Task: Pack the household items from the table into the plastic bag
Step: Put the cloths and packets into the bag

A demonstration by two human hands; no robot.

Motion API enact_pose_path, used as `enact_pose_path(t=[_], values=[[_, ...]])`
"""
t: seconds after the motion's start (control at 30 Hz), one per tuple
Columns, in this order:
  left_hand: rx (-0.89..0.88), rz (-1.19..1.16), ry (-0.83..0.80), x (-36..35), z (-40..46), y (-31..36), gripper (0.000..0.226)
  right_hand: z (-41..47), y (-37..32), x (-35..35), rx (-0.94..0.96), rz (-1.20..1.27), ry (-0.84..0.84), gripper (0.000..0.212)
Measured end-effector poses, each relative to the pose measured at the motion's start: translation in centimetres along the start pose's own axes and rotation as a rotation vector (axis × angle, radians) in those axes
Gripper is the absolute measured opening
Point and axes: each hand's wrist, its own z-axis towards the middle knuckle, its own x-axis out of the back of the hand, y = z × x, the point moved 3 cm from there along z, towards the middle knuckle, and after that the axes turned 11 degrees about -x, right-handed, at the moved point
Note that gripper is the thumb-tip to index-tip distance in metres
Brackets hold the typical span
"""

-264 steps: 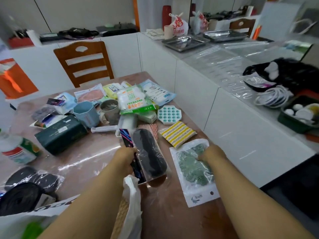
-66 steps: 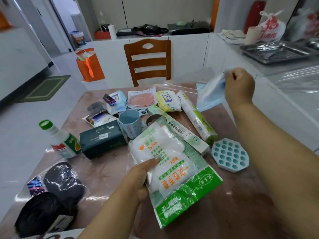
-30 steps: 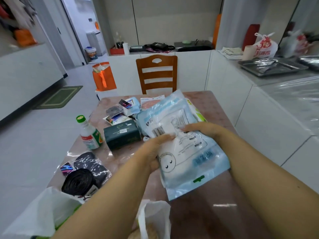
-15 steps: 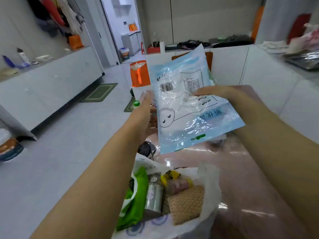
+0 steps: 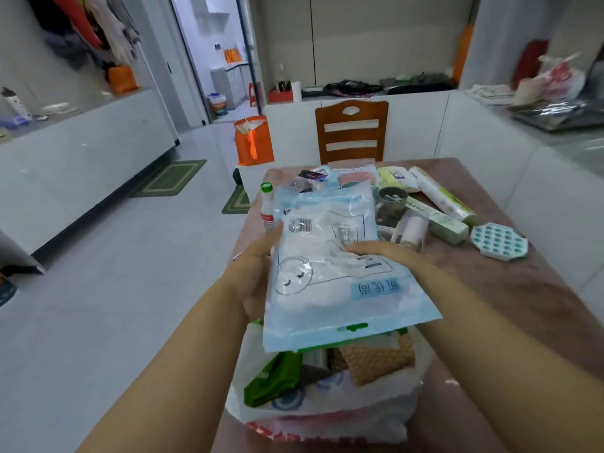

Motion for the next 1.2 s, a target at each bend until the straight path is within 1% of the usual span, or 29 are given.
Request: enact_pose_path(t=[0.03,0.07,0.1,0.13,0.23,0.27,0.33,0.37,0.4,0.43,0.47,0.5,0.53,0.57,0.6,0.63,0.67,0.7,0.73,0.8,0.83,0.9,0.93,0.97,1.03,1.1,1.13,1.2], values=[[0.004,0.009,-0.047,-0.3,0.2,-0.5,0.048,-0.1,0.7,-0.6,0.005,-0.011,0.0,0.008],[0.019,0.029,-0.076,-0.8,0.2,-1.1,0.035,-0.1,1.2,-1.0,-0.002,-0.027,-0.005,0.017],[0.038,0.042,-0.072,-1.1,0.1,-1.5,0.029,-0.1,1.6,-1.3,-0.011,-0.047,-0.013,0.02],[0.057,0.025,-0.056,-1.1,0.0,-1.9,0.031,-0.3,1.8,-1.5,-0.017,-0.058,-0.004,0.021],[0.044,-0.012,-0.009,-1.0,-0.1,-2.4,0.056,-1.1,2.1,-1.3,-0.022,-0.044,0.044,0.02],[0.025,-0.013,-0.002,-1.1,-0.1,-2.4,0.06,-1.4,2.1,-1.1,-0.01,-0.026,0.06,0.021],[-0.007,0.033,0.046,-1.3,-0.2,-2.0,0.052,-1.7,2.1,-0.6,0.055,0.042,0.093,0.014],[-0.021,0.094,0.11,-1.2,-0.1,-1.6,0.046,-1.8,2.0,-0.3,0.101,0.096,0.122,0.008],[-0.028,0.21,0.196,-0.8,-0.2,-1.2,0.044,-1.8,1.9,0.3,0.152,0.159,0.172,0.006],[-0.022,0.377,0.281,-0.3,-0.3,-1.0,0.045,-1.7,1.9,1.0,0.21,0.215,0.235,0.009],[-0.014,0.601,0.343,0.1,-0.6,-0.7,0.048,-1.7,1.8,1.7,0.264,0.251,0.307,0.018],[0.001,0.861,0.355,0.6,-0.8,-0.6,0.051,-1.5,1.7,2.4,0.304,0.264,0.364,0.029],[0.03,1.107,0.307,1.0,-1.0,-0.7,0.054,-1.4,1.8,3.0,0.325,0.261,0.398,0.038],[0.087,1.307,0.214,1.1,-1.3,-1.0,0.055,-1.2,1.9,3.4,0.334,0.252,0.41,0.044],[0.161,1.44,0.103,0.9,-1.7,-1.6,0.054,-1.0,2.0,3.6,0.333,0.239,0.412,0.048],[0.226,1.522,0.019,0.7,-2.1,-2.2,0.056,-0.7,2.1,3.8,0.329,0.221,0.411,0.05],[0.279,1.535,-0.006,0.7,-2.3,-2.5,0.063,-0.5,2.1,3.9,0.33,0.199,0.408,0.052],[0.313,1.491,0.007,0.6,-2.5,-2.5,0.072,-0.3,2.1,3.8,0.337,0.178,0.399,0.054],[0.334,1.429,0.039,0.8,-2.6,-2.5,0.075,0.0,2.0,3.8,0.346,0.153,0.386,0.054],[0.367,1.344,0.062,1.6,-2.7,-1.8,0.072,0.5,1.7,3.7,0.369,0.065,0.37,0.057],[0.405,1.319,0.033,2.2,-2.9,-1.4,0.073,0.7,1.5,3.7,0.379,0.003,0.368,0.06],[0.476,1.252,-0.077,2.8,-3.8,-0.8,0.078,0.8,1.1,3.7,0.392,-0.1,0.338,0.066],[0.449,1.2,-0.096,3.0,-4.0,-0.5,0.078,0.9,0.9,3.7,0.395,-0.144,0.304,0.068],[0.364,1.117,-0.065,3.1,-3.9,-0.1,0.076,0.9,0.7,3.6,0.391,-0.197,0.262,0.069],[0.118,0.809,0.124,3.3,-3.7,1.4,0.063,0.8,0.1,3.5,0.353,-0.334,0.161,0.069],[-0.05,0.431,0.326,3.7,-3.7,3.0,0.045,0.9,-1.0,3.0,0.291,-0.55,0.068,0.078],[-0.084,0.298,0.389,3.8,-3.9,3.6,0.041,1.1,-1.4,2.5,0.251,-0.69,0.017,0.079],[-0.106,0.181,0.441,3.5,-4.1,4.3,0.041,1.5,-1.7,0.8,0.123,-0.983,-0.093,0.071]])
